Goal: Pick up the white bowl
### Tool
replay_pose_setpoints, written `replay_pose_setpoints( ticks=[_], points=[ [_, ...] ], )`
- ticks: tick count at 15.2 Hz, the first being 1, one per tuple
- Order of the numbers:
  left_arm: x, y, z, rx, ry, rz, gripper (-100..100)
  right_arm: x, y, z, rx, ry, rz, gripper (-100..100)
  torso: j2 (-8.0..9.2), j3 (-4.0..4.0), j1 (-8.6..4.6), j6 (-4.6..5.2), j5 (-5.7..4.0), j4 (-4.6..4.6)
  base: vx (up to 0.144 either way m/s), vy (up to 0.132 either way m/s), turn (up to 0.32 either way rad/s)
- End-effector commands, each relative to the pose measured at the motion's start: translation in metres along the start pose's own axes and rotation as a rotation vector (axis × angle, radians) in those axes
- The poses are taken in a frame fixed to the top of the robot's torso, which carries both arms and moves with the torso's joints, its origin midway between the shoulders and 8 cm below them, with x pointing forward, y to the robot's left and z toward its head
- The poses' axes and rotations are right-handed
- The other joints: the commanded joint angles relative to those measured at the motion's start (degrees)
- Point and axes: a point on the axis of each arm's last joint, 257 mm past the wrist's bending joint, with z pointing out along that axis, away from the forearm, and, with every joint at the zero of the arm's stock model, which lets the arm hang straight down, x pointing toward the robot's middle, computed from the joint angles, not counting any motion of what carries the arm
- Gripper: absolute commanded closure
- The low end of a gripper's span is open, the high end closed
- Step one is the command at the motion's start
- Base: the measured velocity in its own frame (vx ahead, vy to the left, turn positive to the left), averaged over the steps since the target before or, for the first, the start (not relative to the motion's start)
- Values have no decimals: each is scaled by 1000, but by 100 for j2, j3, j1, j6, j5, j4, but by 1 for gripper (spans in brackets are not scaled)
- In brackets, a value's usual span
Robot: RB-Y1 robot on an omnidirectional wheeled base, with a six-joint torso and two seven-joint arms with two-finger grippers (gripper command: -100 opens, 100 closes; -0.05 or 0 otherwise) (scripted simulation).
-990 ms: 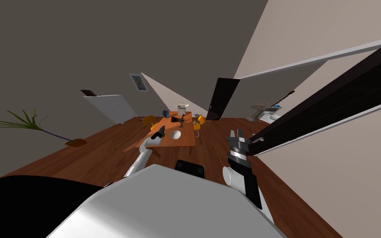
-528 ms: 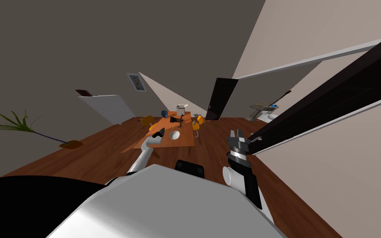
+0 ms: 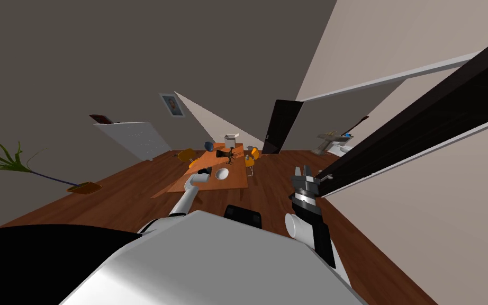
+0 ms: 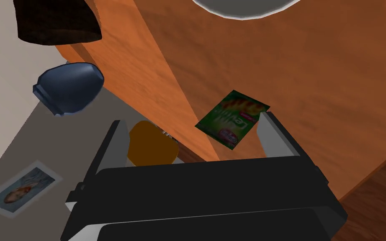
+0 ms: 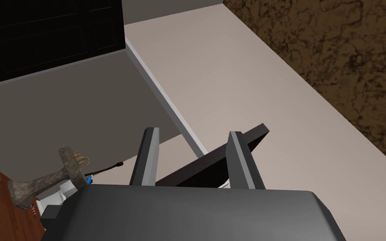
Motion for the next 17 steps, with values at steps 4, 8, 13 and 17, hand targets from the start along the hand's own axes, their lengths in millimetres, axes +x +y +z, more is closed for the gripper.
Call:
replay_pose_setpoints(
  ticks=[4, 8, 13, 17],
  points=[
    [15, 33, 8, -138, 32, -51, -100, 0, 0, 0, 0, 0, 0, 0, 0, 0, -1, -1, -1, 0, 21, -22, -23],
    [32, 55, 10, -241, 62, -87, -100, 0, 0, 0, 0, 0, 0, 0, -2, -1, -2, -1, 0, -1, 24, -23, -24],
    [49, 76, 8, -339, 91, -114, -100, 0, 0, 0, 0, 0, 0, 0, -3, -2, -1, 0, 0, -1, 26, -19, -17],
    [66, 92, 5, -416, 119, -134, -100, 0, 0, 0, 0, 0, 0, 0, -1, 0, 1, -1, 0, 0, 21, -15, -12]
  ],
)
